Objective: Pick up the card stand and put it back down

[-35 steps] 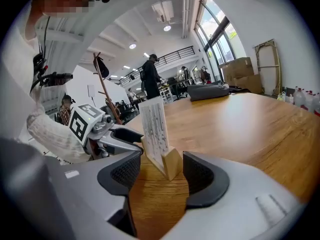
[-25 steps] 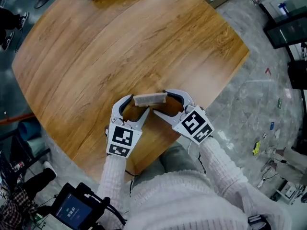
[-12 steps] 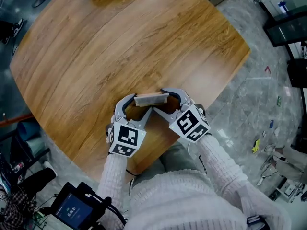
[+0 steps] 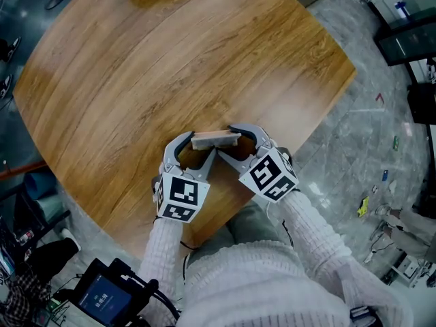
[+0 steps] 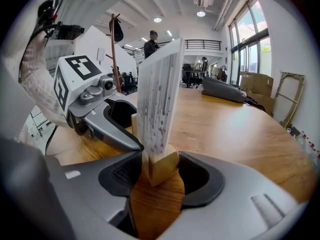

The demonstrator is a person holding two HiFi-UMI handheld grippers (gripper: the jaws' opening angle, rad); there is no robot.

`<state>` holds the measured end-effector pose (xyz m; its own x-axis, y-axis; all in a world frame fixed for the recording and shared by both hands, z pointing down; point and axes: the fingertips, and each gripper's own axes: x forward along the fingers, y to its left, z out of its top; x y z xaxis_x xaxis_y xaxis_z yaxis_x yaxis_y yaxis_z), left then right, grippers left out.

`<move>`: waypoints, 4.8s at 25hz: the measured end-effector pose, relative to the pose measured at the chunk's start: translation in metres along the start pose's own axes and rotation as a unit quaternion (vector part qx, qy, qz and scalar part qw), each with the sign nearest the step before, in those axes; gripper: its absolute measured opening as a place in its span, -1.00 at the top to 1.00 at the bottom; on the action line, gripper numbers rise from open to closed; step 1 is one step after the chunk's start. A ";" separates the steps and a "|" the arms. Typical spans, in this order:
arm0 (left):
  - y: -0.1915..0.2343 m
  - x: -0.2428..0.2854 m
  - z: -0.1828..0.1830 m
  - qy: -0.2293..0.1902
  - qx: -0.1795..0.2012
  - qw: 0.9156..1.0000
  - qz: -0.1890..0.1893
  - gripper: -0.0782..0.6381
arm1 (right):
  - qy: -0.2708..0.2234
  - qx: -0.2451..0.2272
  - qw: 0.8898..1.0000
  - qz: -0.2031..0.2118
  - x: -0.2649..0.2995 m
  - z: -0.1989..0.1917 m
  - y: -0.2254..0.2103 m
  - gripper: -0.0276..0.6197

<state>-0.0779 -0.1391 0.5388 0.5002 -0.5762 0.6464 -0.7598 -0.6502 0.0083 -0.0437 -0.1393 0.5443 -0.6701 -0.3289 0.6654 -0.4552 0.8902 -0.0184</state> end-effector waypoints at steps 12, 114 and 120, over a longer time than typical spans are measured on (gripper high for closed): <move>-0.003 -0.004 0.004 0.009 0.004 1.000 -0.009 0.13 | 0.011 0.008 1.000 0.011 -0.007 0.002 -0.002 0.32; -0.016 -0.001 -0.005 0.044 -0.023 0.998 -0.032 0.12 | 0.021 0.040 0.998 0.046 -0.012 -0.011 0.005 0.33; -0.014 0.000 -0.007 0.034 -0.040 0.998 -0.037 0.10 | 0.005 0.046 0.999 0.024 -0.009 -0.010 0.005 0.28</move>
<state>-0.0703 -0.1264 0.5442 0.5295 -0.4911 0.6917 -0.7536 -0.6467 0.1177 -0.0341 -0.1282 0.5454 -0.6867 -0.2828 0.6697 -0.4747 0.8721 -0.1185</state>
